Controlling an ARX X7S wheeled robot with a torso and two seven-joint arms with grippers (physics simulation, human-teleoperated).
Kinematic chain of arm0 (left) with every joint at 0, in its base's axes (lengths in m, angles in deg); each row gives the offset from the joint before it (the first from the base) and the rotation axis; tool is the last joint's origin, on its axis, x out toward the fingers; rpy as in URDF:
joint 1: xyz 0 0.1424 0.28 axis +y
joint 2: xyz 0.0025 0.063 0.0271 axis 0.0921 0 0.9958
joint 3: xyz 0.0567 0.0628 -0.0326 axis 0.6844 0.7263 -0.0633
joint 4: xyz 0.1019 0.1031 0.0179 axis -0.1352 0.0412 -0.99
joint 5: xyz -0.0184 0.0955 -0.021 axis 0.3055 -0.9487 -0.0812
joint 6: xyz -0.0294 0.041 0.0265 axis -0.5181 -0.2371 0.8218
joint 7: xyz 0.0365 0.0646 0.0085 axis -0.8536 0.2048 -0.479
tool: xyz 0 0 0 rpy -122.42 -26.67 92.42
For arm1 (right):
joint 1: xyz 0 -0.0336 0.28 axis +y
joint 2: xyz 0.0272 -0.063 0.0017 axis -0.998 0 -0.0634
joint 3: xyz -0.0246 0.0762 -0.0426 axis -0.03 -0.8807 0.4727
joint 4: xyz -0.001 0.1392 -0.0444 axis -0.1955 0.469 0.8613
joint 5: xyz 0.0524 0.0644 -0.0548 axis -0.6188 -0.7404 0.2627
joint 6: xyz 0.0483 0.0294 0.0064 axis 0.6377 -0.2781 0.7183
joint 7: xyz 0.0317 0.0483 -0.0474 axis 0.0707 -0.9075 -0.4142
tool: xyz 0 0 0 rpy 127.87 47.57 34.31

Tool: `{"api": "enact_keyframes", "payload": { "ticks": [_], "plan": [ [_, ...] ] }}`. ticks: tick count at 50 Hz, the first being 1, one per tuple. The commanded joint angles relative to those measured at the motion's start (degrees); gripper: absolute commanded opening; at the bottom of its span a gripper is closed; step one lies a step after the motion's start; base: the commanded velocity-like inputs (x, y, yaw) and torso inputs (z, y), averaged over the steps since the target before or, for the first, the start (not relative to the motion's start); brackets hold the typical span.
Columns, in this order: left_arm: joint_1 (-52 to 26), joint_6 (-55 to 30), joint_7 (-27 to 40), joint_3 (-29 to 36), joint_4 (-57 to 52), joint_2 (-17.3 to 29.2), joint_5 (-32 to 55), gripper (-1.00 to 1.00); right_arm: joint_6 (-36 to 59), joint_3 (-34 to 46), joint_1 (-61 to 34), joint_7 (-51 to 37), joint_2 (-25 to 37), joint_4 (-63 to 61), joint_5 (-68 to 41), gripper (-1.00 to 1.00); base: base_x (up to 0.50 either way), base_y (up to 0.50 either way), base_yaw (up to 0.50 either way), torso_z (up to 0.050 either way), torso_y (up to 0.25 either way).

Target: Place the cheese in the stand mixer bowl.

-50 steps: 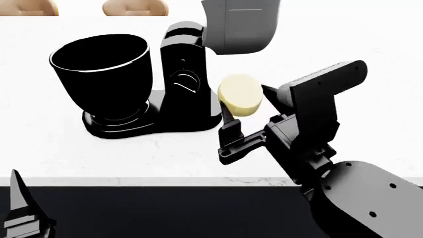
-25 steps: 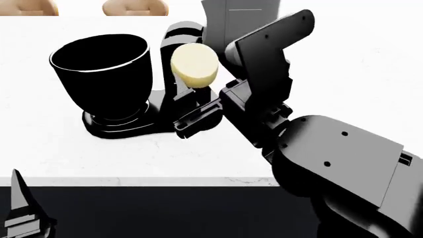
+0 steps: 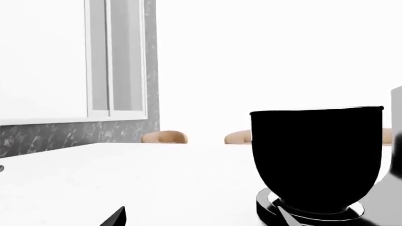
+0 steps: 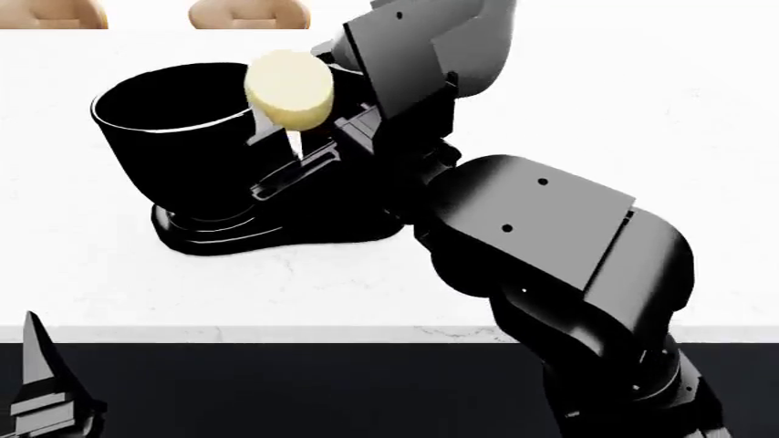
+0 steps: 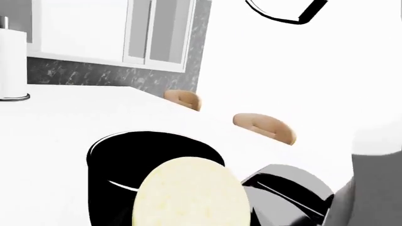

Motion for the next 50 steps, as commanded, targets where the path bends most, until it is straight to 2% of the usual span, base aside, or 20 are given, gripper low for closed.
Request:
{"api": "enact_keyframes", "payload": {
  "ticks": [1, 24, 34, 41, 50],
  "plan": [
    [-0.21, -0.07, 0.0, 0.11, 0.26, 0.0, 0.04, 1.0, -4.95, 4.3, -2.04, 0.78, -2.67, 5.29, 1.06, -1.0, 0.0, 0.0, 0.0, 0.0, 0.0],
    [-0.37, 0.47, -0.2, -0.13, 1.36, -0.22, 0.32, 1.0, -13.7, 9.28, -12.57, 0.17, -2.41, 18.62, -5.19, -1.0, 0.0, 0.0, 0.0, 0.0, 0.0],
    [-0.56, 0.53, -0.2, -0.28, 1.64, -0.22, 0.51, 1.0, -18.94, 12.19, -16.89, 3.94, -2.88, 29.52, -6.76, -1.0, 0.0, 0.0, 0.0, 0.0, 0.0],
    [-1.04, 0.54, -0.48, 0.45, 2.1, -0.17, 0.38, 1.0, -25.03, 19.67, -21.48, 4.89, -3.17, 40.23, -8.77, -1.0, 0.0, 0.0, 0.0, 0.0, 0.0],
    [-0.64, 0.73, -0.39, -0.06, 1.83, -0.27, 0.62, 1.0, -38.16, 39.04, -32.36, 3.77, -3.33, 54.3, -24.63, -1.0, 0.0, 0.0, 0.0, 0.0, 0.0]
  ]
}}
